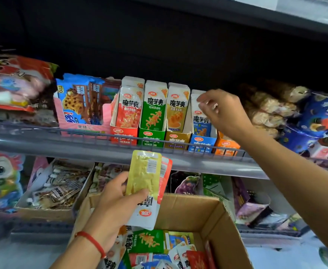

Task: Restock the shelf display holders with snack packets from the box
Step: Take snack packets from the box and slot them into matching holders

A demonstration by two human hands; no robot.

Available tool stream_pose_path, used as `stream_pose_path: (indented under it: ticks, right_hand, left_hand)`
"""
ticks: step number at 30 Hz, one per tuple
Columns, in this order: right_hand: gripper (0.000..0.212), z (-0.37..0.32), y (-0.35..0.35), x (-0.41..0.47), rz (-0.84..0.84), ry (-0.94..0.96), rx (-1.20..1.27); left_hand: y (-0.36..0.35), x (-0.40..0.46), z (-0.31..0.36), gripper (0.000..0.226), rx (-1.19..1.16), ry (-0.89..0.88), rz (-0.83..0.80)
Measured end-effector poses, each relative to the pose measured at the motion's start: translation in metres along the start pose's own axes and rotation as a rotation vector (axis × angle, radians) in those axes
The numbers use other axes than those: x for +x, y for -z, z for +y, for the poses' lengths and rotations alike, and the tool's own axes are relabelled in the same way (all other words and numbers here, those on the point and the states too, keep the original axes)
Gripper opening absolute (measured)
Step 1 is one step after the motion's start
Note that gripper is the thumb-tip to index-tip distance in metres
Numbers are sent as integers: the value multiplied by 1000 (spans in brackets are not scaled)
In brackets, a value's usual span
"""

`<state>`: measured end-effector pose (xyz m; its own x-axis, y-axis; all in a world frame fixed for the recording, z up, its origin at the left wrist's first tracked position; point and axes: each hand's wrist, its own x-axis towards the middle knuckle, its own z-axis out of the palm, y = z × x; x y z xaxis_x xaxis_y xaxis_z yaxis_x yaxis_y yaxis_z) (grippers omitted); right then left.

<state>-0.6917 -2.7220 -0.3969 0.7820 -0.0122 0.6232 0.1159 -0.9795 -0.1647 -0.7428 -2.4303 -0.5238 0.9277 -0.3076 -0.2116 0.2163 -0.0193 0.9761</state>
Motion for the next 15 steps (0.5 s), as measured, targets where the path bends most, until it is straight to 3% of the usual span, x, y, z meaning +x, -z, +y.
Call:
stream_pose_path:
  ticks: [4,8,11,15]
  right_hand:
    - [27,-51,0,-61,-296,-25,209]
    - [37,-75,-18,-106,-484,-266,567]
    - [27,-84,-23,-115,-491,-424,778]
    - [19,-89,-19,-113,-428,-490,804]
  left_hand:
    - [-1,-5,1,32,-97,-27,-7]
    - [-3,-9,3,31,-122,-47,-19]
    - [-3,-9,2,29,-96,-69,1]
    - [3,-8,3,29,-67,-84,61]
